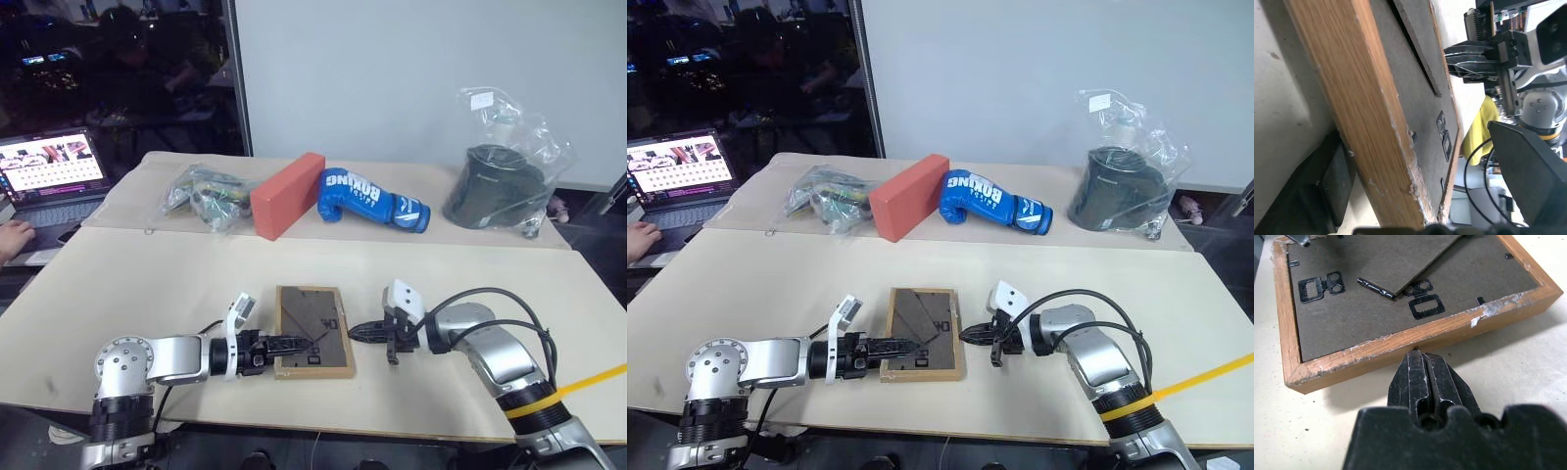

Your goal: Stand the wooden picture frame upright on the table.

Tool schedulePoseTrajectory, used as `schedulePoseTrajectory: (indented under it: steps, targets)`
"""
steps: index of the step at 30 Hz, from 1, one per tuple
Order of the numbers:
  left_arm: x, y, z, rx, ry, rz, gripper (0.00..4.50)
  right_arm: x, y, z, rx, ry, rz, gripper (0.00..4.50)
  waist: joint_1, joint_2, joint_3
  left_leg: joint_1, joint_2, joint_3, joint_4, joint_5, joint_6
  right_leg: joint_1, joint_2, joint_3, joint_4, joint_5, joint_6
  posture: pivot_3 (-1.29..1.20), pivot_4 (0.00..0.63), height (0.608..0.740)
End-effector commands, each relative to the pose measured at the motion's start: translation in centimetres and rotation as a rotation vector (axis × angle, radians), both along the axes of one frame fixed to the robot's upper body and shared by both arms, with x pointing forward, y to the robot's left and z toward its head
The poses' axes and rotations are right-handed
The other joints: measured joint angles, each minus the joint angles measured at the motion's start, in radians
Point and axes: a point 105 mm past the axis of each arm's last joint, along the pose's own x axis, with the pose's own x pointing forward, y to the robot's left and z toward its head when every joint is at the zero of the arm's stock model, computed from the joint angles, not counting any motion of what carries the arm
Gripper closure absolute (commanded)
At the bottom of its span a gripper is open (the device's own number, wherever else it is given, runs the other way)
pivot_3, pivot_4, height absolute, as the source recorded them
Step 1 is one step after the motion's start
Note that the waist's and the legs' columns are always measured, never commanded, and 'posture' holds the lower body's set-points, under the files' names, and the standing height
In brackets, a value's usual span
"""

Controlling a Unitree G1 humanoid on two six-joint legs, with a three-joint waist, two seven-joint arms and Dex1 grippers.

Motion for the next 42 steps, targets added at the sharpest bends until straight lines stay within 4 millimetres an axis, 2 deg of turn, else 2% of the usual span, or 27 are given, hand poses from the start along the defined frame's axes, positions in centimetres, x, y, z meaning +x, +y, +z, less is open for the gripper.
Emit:
schedulePoseTrajectory:
  steps: [1, 5, 7, 10, 11, 14, 15, 17, 20, 23, 26, 27, 28, 33, 38, 42]
  targets:
    - [-1.5, -0.8, -1.6, 0.013, 0.086, -0.074, 1.62, -0.1, 0.3, 1.1, 0.031, -0.034, 0.012, 4.50, -0.004, 0.000, 0.000, 0.000, 0.000, 0.000, 0.000, 0.000, 0.000, 0.000, 0.000, 0.000, 0.000, 0.000, 0.000, 0.00, 0.150, 0.727]
    - [-0.7, -0.6, -0.8, -0.003, 0.066, -0.058, 3.02, 0.3, -0.1, 1.7, 0.040, -0.053, -0.016, 4.50, -0.007, 0.000, 0.000, -0.001, 0.000, 0.000, 0.000, 0.000, 0.000, -0.002, 0.000, 0.000, 0.001, 0.000, 0.000, 0.00, 0.150, 0.727]
    - [-0.6, -0.4, -0.5, -0.003, 0.056, -0.060, 3.32, 0.6, -0.6, 2.4, 0.046, -0.071, -0.035, 4.50, -0.007, 0.000, 0.000, -0.001, 0.000, 0.000, 0.000, 0.000, 0.000, -0.002, 0.000, 0.000, 0.001, 0.000, 0.000, 0.00, 0.150, 0.727]
    - [0.6, 0.4, 0.4, 0.018, 0.021, -0.029, 3.34, 1.3, -2.6, 5.3, 0.096, -0.089, -0.090, 4.50, -0.007, 0.000, 0.000, -0.002, 0.000, 0.000, 0.000, 0.000, 0.000, -0.002, 0.000, 0.000, 0.001, 0.000, 0.000, 0.00, 0.150, 0.727]
    - [1.0, 0.7, 0.9, 0.028, -0.001, -0.026, 3.34, 1.8, -3.2, 6.9, 0.137, -0.107, -0.124, 4.50, -0.008, -0.001, 0.001, -0.002, 0.000, 0.000, 0.001, 0.000, 0.000, -0.002, 0.000, 0.000, 0.001, 0.000, 0.000, 0.00, 0.150, 0.727]
    - [1.9, 1.2, 1.8, 0.077, -0.054, -0.039, 3.34, 2.4, -3.7, 11.0, 0.272, -0.075, -0.170, 4.50, -0.017, -0.001, 0.002, -0.003, 0.001, 0.000, 0.000, 0.000, 0.000, -0.004, 0.001, 0.000, 0.002, 0.001, -0.001, 0.00, 0.150, 0.727]
    - [2.1, 1.3, 1.8, 0.086, -0.057, -0.041, 3.34, 2.3, -3.7, 11.6, 0.288, -0.063, -0.164, 4.50, -0.020, -0.001, 0.002, -0.003, 0.001, 0.000, 0.000, 0.000, 0.000, -0.004, 0.001, 0.000, 0.002, 0.001, -0.002, 0.00, 0.150, 0.727]
    - [3.2, 1.7, 1.4, 0.129, -0.057, -0.008, 3.34, 1.4, -2.5, 12.3, 0.296, -0.033, -0.103, 3.91, -0.021, -0.001, 0.001, -0.002, 0.001, 0.000, -0.001, 0.000, 0.000, -0.004, 0.002, 0.000, 0.002, 0.001, -0.003, 0.00, 0.150, 0.727]
    - [4.1, 1.2, 2.0, 0.137, -0.088, -0.022, 3.34, 0.4, 0.3, 11.9, 0.292, -0.008, -0.014, 2.96, -0.020, -0.001, 0.001, -0.002, 0.001, 0.000, -0.002, 0.000, 0.000, -0.004, 0.002, 0.000, 0.000, 0.000, -0.003, 0.00, 0.150, 0.727]
    - [3.7, 0.4, 2.2, 0.125, -0.098, -0.069, 3.34, 0.2, 2.2, 10.3, 0.270, 0.014, 0.024, 1.96, -0.019, -0.001, 0.001, -0.003, 0.001, 0.000, -0.001, 0.000, 0.000, -0.004, 0.001, 0.000, 0.000, 0.001, -0.002, 0.00, 0.150, 0.727]
    - [2.9, 0.0, 2.0, 0.137, -0.104, -0.115, 3.34, 1.1, 3.9, 8.4, 0.218, -0.009, 0.030, 0.90, -0.017, -0.002, 0.002, -0.003, 0.001, 0.000, -0.001, 0.000, 0.000, -0.004, 0.001, 0.000, 0.000, 0.001, -0.002, 0.00, 0.150, 0.727]
    - [2.8, -0.1, 2.0, 0.139, -0.108, -0.124, 3.34, 1.4, 4.2, 7.7, 0.186, -0.030, 0.034, 0.71, -0.016, -0.002, 0.002, -0.003, 0.001, 0.000, -0.001, 0.000, 0.000, -0.004, 0.001, 0.000, 0.000, 0.001, -0.002, 0.00, 0.150, 0.727]
    - [2.7, -0.1, 2.0, 0.148, -0.115, -0.129, 3.34, 1.5, 4.6, 7.2, 0.169, -0.030, 0.049, 0.26, -0.016, -0.002, 0.002, -0.003, 0.001, 0.000, -0.001, 0.000, 0.000, -0.004, 0.001, 0.000, 0.000, 0.001, -0.002, 0.00, 0.150, 0.727]
    - [2.7, 0.1, 1.9, 0.185, -0.127, -0.140, 3.34, 1.5, 6.3, 6.1, 0.168, -0.006, 0.128, 0.26, -0.018, -0.002, 0.002, -0.003, 0.001, 0.000, -0.002, 0.000, 0.000, -0.004, 0.001, -0.001, 0.000, 0.001, -0.001, 0.00, 0.150, 0.727]
    - [3.0, 0.6, 2.1, 0.189, -0.123, -0.134, 3.34, -2.0, 6.8, 6.1, 0.166, -0.023, 0.350, 0.26, -0.018, -0.002, 0.002, -0.003, 0.002, 0.000, -0.002, 0.000, 0.000, -0.004, 0.002, -0.001, 0.000, 0.001, -0.001, 0.00, 0.150, 0.727]
    - [1.7, 0.6, 2.7, 0.183, -0.115, -0.220, 3.34, -2.7, 6.2, 6.0, 0.152, -0.060, 0.393, 0.26, -0.019, -0.003, 0.002, -0.003, 0.002, 0.000, -0.002, 0.000, 0.000, -0.004, 0.002, -0.001, 0.000, 0.000, -0.001, 0.00, 0.150, 0.727]
